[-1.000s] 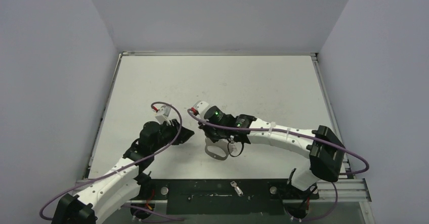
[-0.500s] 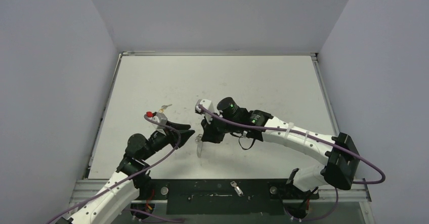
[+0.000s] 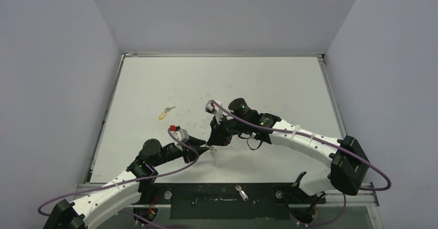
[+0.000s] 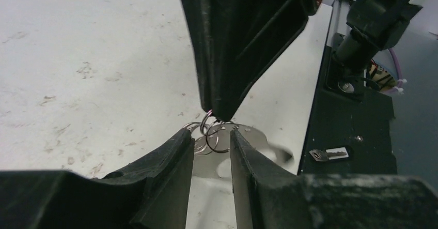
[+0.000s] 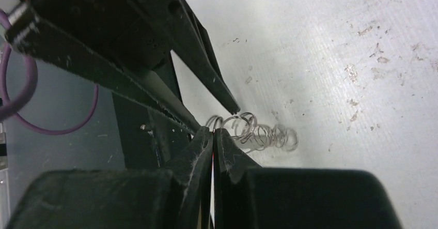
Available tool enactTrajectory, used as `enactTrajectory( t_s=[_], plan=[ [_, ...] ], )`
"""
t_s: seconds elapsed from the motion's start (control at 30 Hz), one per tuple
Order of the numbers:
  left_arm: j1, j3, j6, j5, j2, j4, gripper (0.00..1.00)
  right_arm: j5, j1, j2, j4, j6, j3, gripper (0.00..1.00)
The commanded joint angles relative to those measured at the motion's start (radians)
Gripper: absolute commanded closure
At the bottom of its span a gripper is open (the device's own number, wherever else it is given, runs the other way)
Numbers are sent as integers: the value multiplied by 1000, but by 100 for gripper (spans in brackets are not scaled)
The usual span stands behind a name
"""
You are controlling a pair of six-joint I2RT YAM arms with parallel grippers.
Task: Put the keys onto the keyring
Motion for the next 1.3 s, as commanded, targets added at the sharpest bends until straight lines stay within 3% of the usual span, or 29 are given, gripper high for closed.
enactTrajectory(
  t_s=[0.0,0.17,0.3,0.57,0.97,1.27],
  plan=[
    [-129,-5,148,-77,36,76,70,-93,-17,-11,164,69,-7,100],
    [-207,7,194,-100,86,75,79,-96,-43,-11,187,94,-20,100],
    [-231,4,201,-144,79,55,80,-121,-57,-18,219,108,-38,100],
    [-235,-5,266,-221,-97,-65,63,-183,-86,-56,245,59,-73,100],
    [-237,8,331,-329,-322,-214,64,-237,-94,-139,298,-156,-155,100],
    [-237,19,391,-410,-249,-199,67,-258,-88,-212,351,-238,-214,100]
  ],
)
